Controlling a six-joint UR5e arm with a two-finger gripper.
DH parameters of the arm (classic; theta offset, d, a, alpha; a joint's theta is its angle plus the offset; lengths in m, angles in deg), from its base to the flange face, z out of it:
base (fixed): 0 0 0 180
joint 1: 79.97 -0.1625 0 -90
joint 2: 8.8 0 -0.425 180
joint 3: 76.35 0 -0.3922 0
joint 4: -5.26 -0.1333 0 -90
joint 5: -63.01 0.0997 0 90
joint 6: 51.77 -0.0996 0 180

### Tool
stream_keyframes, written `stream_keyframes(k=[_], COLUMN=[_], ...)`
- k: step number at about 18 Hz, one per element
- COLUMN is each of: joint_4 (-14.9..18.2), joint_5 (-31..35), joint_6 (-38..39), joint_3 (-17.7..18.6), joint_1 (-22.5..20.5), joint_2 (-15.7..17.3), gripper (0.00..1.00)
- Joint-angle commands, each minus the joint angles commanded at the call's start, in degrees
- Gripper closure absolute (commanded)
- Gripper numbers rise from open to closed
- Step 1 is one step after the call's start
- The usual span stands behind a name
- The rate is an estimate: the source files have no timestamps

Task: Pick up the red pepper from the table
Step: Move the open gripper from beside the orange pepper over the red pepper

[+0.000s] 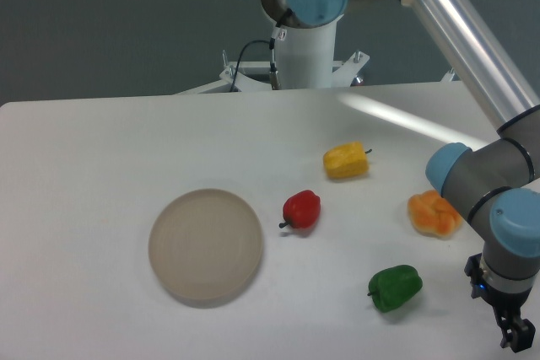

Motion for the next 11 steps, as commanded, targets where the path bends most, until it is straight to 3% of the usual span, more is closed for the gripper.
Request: stream_keyframes(k=[5,9,11], joint_4=[1.0,3.2,4.0], joint_5=[-0.1,-0.2,-0.3], joint_6=[0.0,1.0,1.0], joint_3=[0.9,4.2,7.7], joint_1=[0.4,0.4,0.3], joint_2=[1.0,4.9,8.1], gripper=[0.0,0.0,0.0])
